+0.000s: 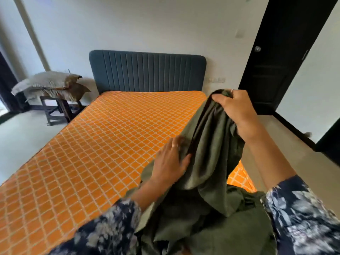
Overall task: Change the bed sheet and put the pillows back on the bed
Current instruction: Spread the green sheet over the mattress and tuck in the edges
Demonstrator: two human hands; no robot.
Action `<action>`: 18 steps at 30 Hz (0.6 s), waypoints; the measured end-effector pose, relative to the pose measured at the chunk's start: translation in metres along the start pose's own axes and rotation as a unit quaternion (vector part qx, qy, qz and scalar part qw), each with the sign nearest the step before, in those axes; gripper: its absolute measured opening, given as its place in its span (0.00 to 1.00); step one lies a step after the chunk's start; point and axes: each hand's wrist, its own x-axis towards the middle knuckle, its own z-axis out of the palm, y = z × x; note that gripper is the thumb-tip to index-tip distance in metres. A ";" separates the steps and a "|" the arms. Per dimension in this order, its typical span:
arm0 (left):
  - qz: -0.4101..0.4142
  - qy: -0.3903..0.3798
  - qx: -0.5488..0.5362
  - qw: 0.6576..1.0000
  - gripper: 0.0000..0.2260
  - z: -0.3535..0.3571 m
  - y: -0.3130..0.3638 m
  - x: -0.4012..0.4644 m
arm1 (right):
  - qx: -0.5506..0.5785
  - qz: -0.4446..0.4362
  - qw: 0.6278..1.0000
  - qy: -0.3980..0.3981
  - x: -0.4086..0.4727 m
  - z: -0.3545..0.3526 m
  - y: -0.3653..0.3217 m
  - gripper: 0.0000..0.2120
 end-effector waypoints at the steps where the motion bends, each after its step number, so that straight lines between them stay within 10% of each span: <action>1: -0.044 -0.010 0.020 0.999 0.29 0.013 -0.003 -0.014 | 0.013 0.008 1.000 0.002 -0.001 -0.001 -0.002 0.20; 14: -0.276 0.001 0.045 0.960 0.23 0.040 -0.054 -0.067 | 0.090 0.007 0.995 0.040 -0.011 -0.007 -0.030 0.10; 18: -0.515 0.021 -0.015 0.857 0.22 0.035 -0.087 -0.087 | 0.106 0.006 0.991 0.082 -0.004 -0.030 -0.037 0.07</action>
